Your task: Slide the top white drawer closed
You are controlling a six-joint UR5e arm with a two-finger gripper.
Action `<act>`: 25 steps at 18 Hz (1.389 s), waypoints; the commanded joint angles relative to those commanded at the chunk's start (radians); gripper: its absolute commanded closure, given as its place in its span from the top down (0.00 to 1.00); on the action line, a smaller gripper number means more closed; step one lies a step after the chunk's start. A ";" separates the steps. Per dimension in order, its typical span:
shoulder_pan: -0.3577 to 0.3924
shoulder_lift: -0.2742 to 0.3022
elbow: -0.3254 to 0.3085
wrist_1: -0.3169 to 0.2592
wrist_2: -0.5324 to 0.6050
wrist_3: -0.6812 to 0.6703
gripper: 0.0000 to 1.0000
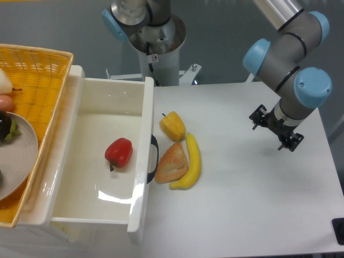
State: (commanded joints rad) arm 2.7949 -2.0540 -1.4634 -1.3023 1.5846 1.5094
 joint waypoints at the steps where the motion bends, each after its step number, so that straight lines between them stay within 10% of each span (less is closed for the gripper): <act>1: 0.000 0.000 -0.003 0.002 0.000 0.003 1.00; 9: -0.002 0.011 -0.012 -0.002 -0.005 -0.067 0.95; 21: -0.057 0.087 -0.078 -0.075 -0.041 -0.397 0.01; 25: -0.092 0.092 -0.081 -0.074 -0.107 -0.580 0.00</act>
State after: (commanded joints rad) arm 2.7030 -1.9620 -1.5447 -1.3760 1.4774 0.9299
